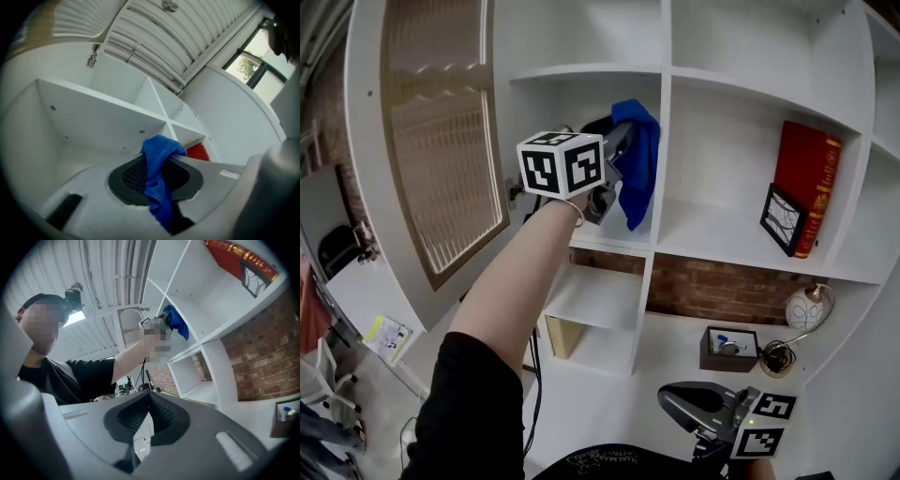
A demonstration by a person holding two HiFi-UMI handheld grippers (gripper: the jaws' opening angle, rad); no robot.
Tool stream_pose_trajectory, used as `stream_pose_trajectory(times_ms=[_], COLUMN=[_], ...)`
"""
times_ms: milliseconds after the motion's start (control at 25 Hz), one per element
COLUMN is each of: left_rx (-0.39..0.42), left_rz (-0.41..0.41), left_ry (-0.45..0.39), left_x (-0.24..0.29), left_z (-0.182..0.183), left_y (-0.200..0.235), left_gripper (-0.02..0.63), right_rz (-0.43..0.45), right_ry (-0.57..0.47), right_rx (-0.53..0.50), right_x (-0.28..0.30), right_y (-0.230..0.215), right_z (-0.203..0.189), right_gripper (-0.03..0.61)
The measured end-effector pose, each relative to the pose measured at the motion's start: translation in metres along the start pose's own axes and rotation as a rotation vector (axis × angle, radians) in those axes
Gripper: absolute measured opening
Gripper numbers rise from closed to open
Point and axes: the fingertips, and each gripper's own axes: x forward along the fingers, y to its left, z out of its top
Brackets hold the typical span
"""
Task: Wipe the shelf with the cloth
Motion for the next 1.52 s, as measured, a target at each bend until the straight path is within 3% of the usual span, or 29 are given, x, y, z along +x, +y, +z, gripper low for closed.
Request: stream_pose_trajectory(times_ms=[160,440,520,720,800,1000,1080,1200,1400,1520], left_rx=[-0.037,-0.159,-0.206,-0.292,-0.338,-0.356,-0.345,-0.353,-0.402,-0.412], left_rz=[-0.129,-0.239,-0.217,-0.077,-0.045,-0.135,-0.153,-0.12,-0.018,-0.01], left_ry=[-0.072,-0.221,-0.234,-0.136,-0.134,-0.232,-0.234,-0.208,-0.088,-0.085], left_x=[0.021,0.051,0.062,0.097,0.104,0.109,0.115,0.125,0.142,0.148], left_z=[0.013,0.016,0.012,-0.025,-0.038,-0.041,-0.04,-0.041,-0.067,-0.069], left_y=[0.001,0.016,0.029,0.077,0.092,0.09,0.084,0.087,0.111,0.111], left_gripper=[0.063,0.064,0.064,0.063,0.063,0.063,0.063,0.063,0.058,0.057], right_rz=[-0.062,-0.246,-0.29,-0.357,-0.38,-0.446,-0.467,-0.49,-0.55,-0.573], right_ry=[0.029,0.048,0.045,0.056,0.053,0.038,0.03,0.038,0.012,-0.011], right_rx=[0.033,0.032,0.031,0.054,0.073,0.098,0.116,0.107,0.112,0.128], right_x=[0.027,0.027,0.025,0.022,0.019,0.009,0.007,0.006,-0.005,-0.012], right_y=[-0.015,-0.041,-0.047,-0.061,-0.065,-0.074,-0.076,-0.074,-0.071,-0.07], right_z=[-0.001,0.008,0.009,0.001,-0.002,-0.006,-0.008,-0.007,-0.007,-0.009], right_gripper=[0.009,0.009,0.009,0.009,0.009,0.009,0.009,0.009,0.009,0.009])
